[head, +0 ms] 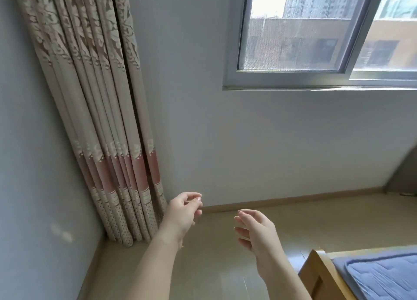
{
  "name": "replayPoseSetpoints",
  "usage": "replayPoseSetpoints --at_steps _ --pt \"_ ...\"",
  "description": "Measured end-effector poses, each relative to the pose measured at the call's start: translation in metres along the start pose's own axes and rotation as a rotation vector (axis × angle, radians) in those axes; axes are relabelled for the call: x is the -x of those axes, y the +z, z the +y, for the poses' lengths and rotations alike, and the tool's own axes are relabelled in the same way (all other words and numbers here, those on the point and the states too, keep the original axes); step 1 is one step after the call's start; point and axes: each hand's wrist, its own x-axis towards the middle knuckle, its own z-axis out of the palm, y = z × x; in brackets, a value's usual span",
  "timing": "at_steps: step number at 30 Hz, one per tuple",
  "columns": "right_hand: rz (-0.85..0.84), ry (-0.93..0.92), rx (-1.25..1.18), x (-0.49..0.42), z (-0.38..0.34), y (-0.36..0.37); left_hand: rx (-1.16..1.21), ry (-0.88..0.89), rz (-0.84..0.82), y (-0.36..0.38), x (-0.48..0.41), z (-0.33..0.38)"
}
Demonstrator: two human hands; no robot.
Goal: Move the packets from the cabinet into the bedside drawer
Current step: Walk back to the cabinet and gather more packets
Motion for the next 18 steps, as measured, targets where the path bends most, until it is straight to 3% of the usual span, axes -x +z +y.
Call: replayPoseSetpoints --at_steps 12,18 --pt "0.216 -0.054 -0.039 -0.248 -0.069 0.007 -0.068 0.068 -0.289 0.104 -0.272 0.055" --pt "0.449 -0.018 -0.13 -0.344 -0.094 -0.012 -0.119 0.029 -0.451 0.171 -0.371 0.087"
